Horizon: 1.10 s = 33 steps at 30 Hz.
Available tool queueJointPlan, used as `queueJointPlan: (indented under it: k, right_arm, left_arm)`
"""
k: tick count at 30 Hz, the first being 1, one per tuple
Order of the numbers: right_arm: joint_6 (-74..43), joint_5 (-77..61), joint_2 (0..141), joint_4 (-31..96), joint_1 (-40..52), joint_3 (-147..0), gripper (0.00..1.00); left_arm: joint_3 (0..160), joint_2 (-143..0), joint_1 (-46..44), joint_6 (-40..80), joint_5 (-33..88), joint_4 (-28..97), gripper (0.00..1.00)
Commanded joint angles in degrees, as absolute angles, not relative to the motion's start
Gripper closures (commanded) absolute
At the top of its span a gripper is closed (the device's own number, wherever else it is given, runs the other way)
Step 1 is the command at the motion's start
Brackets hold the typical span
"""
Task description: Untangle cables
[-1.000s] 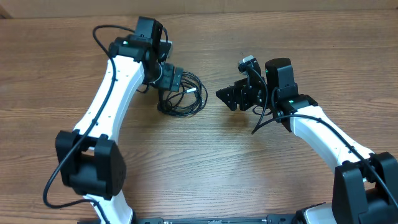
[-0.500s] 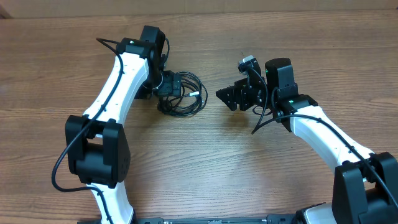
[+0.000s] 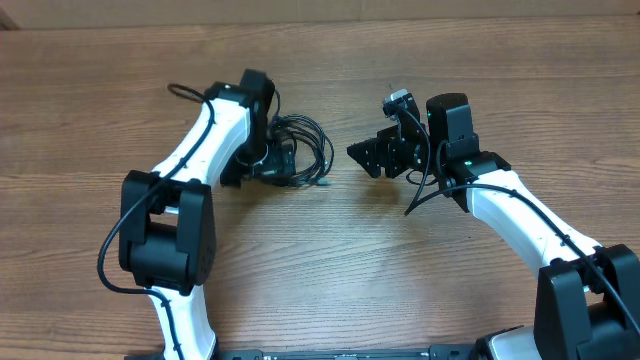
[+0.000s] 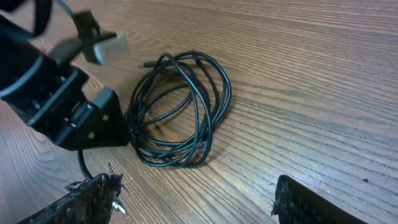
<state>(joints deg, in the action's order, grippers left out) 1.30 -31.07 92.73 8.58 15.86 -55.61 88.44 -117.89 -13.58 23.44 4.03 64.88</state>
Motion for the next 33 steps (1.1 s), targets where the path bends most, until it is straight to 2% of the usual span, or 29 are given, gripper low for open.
queueJointPlan:
  k: [1,12,24,33]
  right_arm:
    - [1.28,-31.11,91.31,8.27,16.12,-56.31,0.19]
    - [1.30,-31.07,91.31,8.27,16.12,-56.31,0.19]
    - [1.30,-31.09,91.31,8.25,16.12,-56.31,0.19]
    - [1.28,-31.09,91.31,7.92,16.12,-56.31,0.19]
  left_arm:
    - [86.39,-118.39,-12.51,29.23,3.46,63.72,0.00]
    - [86.19,-118.37,-11.99,28.71,4.38,60.16,0.00]
    - [86.17,-118.39,-11.97,28.64,-0.80,61.54,0.00]
    - [85.97,-118.39,-12.05,18.65,-4.47,61.28,0.00]
